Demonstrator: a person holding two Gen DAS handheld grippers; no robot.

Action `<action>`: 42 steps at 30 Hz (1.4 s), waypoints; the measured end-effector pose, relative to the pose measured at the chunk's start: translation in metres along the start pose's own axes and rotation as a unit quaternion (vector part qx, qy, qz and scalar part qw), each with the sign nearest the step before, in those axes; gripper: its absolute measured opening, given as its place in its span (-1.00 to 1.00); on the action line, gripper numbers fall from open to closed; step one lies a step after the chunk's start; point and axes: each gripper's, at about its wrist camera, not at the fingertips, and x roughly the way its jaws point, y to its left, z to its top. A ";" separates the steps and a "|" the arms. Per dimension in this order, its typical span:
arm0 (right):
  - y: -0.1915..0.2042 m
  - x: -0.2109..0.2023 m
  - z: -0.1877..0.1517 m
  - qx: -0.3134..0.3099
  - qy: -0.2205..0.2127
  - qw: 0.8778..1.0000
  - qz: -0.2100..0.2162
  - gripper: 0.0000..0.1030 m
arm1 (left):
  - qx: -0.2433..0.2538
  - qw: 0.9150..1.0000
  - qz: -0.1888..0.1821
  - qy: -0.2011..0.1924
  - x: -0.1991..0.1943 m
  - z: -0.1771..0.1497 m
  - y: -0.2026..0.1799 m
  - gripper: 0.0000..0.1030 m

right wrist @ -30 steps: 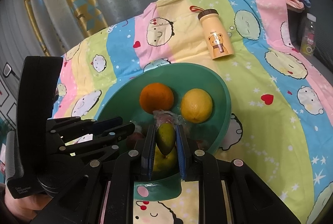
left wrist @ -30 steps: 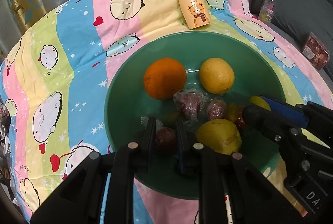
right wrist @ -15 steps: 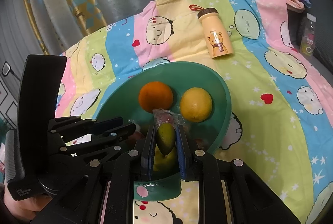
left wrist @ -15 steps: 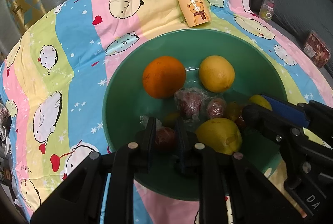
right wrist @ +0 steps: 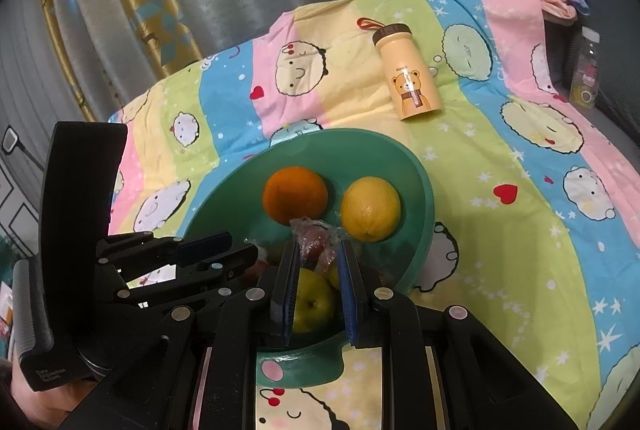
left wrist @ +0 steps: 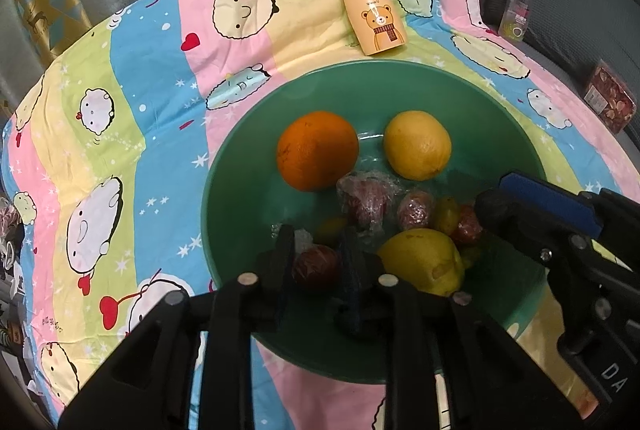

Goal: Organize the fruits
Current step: 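Lower both small green fruits into the basin and open both grippers, then withdraw both open grippers up and away from the basin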

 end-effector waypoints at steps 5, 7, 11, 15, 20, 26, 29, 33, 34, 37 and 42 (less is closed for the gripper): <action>-0.001 -0.004 0.003 0.002 -0.005 1.000 -0.003 -0.59 | 0.001 1.000 0.006 -0.014 -0.009 0.001 0.000 -0.17; -0.001 -0.007 0.004 0.003 -0.007 1.000 -0.007 -0.46 | -0.001 1.000 0.007 -0.019 -0.013 0.002 0.001 -0.03; -0.004 -0.012 0.007 0.005 -0.015 1.000 -0.019 -0.03 | -0.005 1.000 0.008 -0.028 -0.020 0.003 0.002 0.19; -0.005 -0.019 0.009 0.008 -0.026 0.999 -0.025 0.08 | -0.006 0.999 0.011 -0.034 -0.026 0.003 0.003 0.35; -0.004 -0.028 0.012 0.003 -0.034 0.999 -0.036 0.14 | -0.013 0.999 0.013 -0.043 -0.036 0.002 0.006 0.55; -0.002 -0.037 0.015 -0.005 -0.041 0.998 -0.054 0.49 | -0.032 0.998 0.019 -0.047 -0.047 0.000 0.014 0.74; 0.000 -0.040 0.015 -0.011 -0.037 0.998 -0.057 0.54 | -0.041 0.998 0.019 -0.050 -0.054 -0.001 0.018 0.80; 0.004 -0.044 0.017 -0.020 -0.038 0.997 -0.064 0.65 | -0.047 0.997 0.030 -0.053 -0.063 -0.002 0.022 0.93; 0.005 -0.046 0.017 -0.023 -0.038 0.997 -0.067 0.67 | -0.048 0.997 0.031 -0.053 -0.064 -0.002 0.023 0.94; 0.007 -0.046 0.017 -0.031 -0.030 0.996 -0.076 0.77 | -0.058 0.996 0.030 -0.054 -0.070 -0.004 0.028 0.99; 0.006 -0.048 0.017 -0.037 -0.019 0.997 -0.067 0.82 | -0.072 0.996 0.022 -0.047 -0.079 -0.004 0.030 0.99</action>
